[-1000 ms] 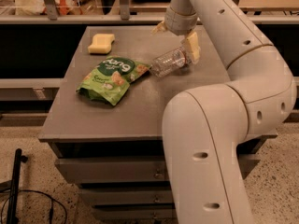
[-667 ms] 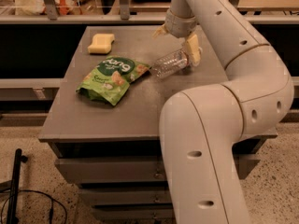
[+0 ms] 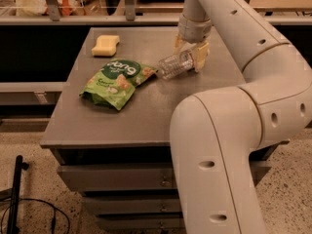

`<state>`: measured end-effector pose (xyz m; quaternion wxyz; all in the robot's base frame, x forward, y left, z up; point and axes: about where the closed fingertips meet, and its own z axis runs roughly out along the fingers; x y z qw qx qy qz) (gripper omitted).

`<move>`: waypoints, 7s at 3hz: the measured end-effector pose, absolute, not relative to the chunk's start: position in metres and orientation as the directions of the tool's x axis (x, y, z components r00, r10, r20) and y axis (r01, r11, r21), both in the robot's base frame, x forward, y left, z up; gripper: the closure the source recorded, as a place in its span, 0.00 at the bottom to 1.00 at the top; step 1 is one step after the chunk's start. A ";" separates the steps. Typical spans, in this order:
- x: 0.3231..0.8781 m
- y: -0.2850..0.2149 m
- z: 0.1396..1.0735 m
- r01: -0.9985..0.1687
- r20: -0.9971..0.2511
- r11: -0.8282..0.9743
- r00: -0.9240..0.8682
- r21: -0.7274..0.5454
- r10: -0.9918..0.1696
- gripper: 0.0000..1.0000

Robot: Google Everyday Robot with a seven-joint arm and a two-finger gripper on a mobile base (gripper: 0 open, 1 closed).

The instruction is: Place water bottle upright

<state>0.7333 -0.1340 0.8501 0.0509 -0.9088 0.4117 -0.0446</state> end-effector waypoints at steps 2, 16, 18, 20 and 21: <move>0.711 -0.142 0.874 -0.750 0.065 -0.650 0.648 -0.121 -0.759 0.86; 0.590 0.001 0.876 -0.088 0.840 -0.906 0.345 -0.414 -0.418 1.00; 0.590 0.001 0.877 -0.088 0.842 -0.907 0.343 -0.412 -0.416 1.00; 0.597 -0.005 0.892 -0.073 0.885 -0.927 0.280 -0.367 -0.372 1.00; 0.612 -0.031 0.963 -0.041 0.956 -0.960 0.094 -0.276 -0.279 1.00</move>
Offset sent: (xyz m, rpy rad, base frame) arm -0.0834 -0.0049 0.0591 -0.0845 0.0362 0.0251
